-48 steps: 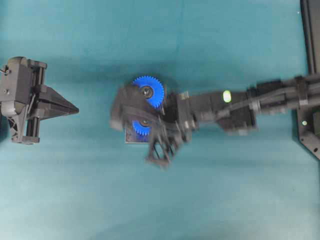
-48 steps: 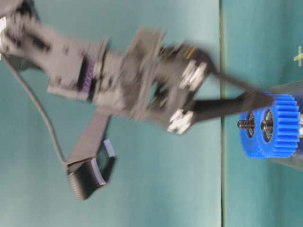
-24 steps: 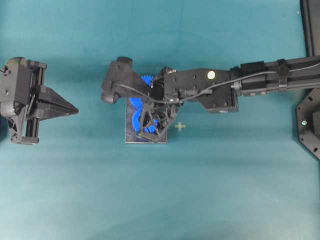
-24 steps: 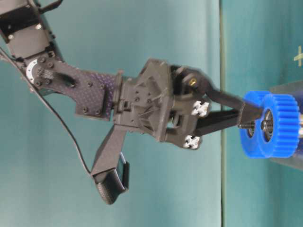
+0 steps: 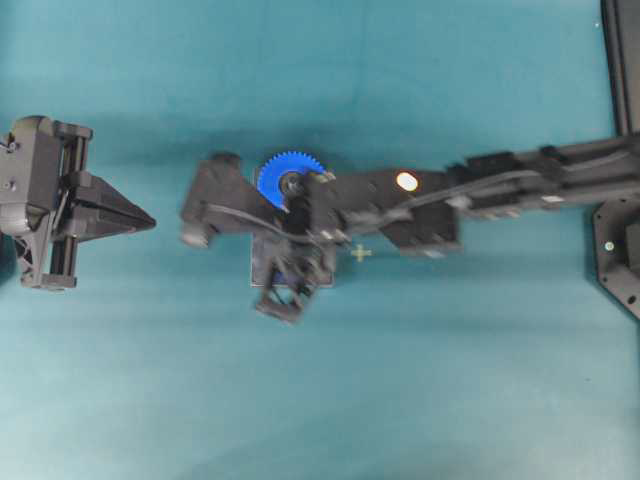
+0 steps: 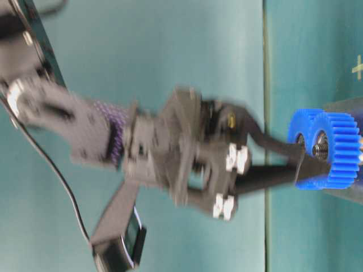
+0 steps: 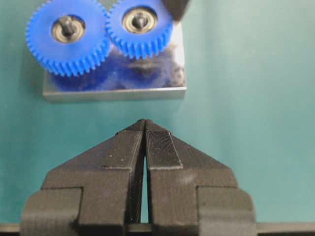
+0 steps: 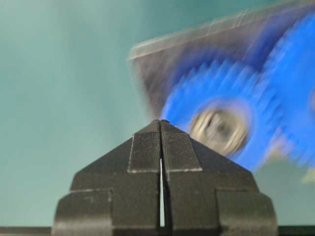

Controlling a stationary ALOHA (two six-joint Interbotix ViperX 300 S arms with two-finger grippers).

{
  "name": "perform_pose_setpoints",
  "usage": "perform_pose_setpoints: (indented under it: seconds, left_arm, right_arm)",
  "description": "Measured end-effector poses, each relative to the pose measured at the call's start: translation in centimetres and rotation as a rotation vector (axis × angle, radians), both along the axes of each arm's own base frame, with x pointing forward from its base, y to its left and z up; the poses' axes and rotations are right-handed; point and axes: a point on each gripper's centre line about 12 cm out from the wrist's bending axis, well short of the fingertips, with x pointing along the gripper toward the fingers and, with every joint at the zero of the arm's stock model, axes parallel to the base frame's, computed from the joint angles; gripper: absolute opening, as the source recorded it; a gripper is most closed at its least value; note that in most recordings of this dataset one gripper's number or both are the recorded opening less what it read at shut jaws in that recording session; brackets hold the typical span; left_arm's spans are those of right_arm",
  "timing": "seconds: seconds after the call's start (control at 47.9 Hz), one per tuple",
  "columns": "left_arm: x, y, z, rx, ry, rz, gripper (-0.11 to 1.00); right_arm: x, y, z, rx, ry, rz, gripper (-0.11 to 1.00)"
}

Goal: Fit the small gear onto the shaft.
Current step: 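Lower the gear onto the shaft and push it down, meshing teeth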

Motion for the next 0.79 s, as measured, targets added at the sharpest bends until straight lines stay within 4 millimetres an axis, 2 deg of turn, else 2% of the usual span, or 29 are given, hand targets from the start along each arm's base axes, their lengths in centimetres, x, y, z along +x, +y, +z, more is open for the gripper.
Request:
perform_pose_setpoints:
  seconds: [0.209,0.543,0.647,0.794]
  left_arm:
    - [0.0,0.0,0.1,0.000,-0.009,0.000,0.00]
    - [-0.3,-0.1,0.2,0.000,-0.017,-0.005,0.00]
    - [-0.4,-0.1,0.3,-0.001,-0.021,-0.005,0.00]
    - [-0.7,-0.1,0.3,-0.002,-0.026,-0.004,0.00]
  right_arm:
    - [1.5,-0.9,-0.4,-0.017,0.010,0.031,-0.02]
    - [1.6,-0.8,-0.9,-0.015,0.033,0.036,-0.02]
    - [1.5,-0.8,-0.3,-0.016,0.036,0.036,-0.02]
    - [1.0,-0.9,1.6,-0.022,0.043,0.038,-0.02]
